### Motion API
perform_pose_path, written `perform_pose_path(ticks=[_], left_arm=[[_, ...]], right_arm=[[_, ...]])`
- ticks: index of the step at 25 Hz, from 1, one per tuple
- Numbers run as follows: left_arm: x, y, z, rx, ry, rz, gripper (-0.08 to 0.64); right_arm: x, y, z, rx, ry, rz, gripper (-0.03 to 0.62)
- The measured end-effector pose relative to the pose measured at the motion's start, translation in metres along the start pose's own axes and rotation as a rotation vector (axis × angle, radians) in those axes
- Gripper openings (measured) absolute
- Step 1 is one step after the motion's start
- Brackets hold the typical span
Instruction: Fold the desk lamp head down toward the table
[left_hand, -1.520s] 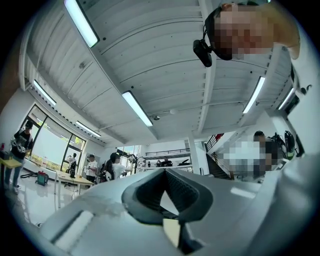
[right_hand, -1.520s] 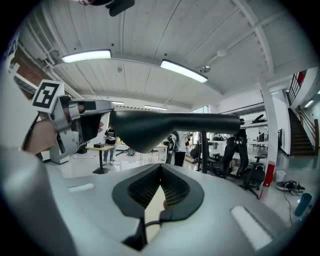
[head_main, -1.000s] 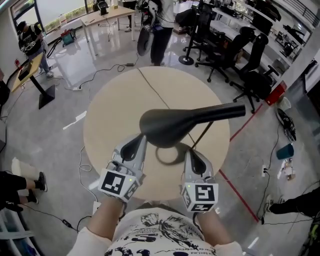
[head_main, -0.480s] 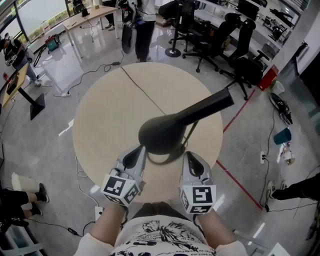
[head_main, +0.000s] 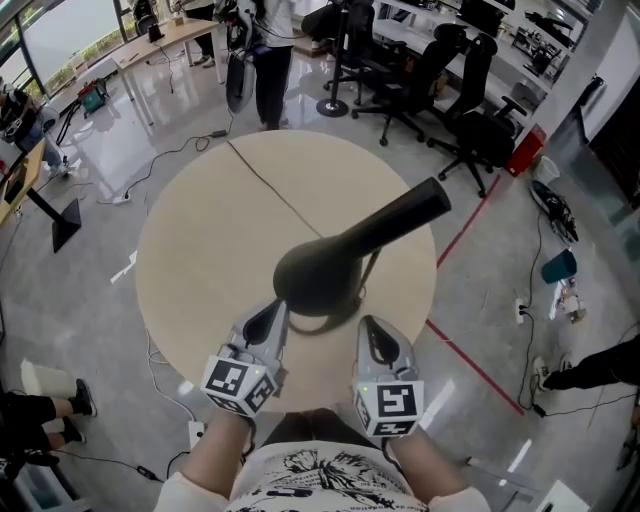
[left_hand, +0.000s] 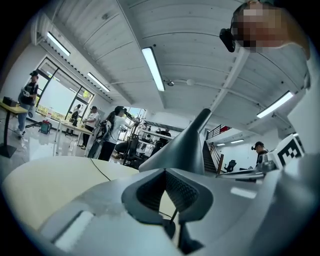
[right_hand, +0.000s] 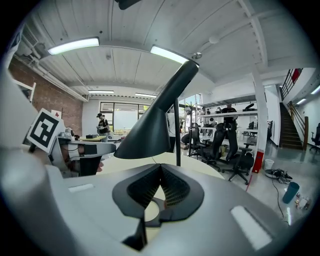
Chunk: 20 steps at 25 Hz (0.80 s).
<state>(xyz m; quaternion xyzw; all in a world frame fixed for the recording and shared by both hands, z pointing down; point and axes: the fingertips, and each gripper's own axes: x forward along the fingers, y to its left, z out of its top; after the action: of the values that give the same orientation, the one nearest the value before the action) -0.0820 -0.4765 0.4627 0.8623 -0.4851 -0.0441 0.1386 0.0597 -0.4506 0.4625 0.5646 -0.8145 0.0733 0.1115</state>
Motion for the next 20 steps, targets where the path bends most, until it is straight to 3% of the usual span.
perform_pose_path(ticks=[5,10,20], left_arm=[[-0.008,-0.007,0.025,0.017,-0.033,0.017,0.005],[-0.034,-0.033,0.046,0.052,-0.038,-0.041,0.005],[-0.068,-0.052,0.016,0.083,0.012,-0.063,0.005]], right_arm=[[-0.006,-0.002,0.018,-0.012,-0.04,-0.009,0.009],[-0.021,0.001,0.04,-0.026,-0.115,-0.061,0.009],[-0.055,0.04,0.007,-0.002,-0.094,-0.071,0.009]])
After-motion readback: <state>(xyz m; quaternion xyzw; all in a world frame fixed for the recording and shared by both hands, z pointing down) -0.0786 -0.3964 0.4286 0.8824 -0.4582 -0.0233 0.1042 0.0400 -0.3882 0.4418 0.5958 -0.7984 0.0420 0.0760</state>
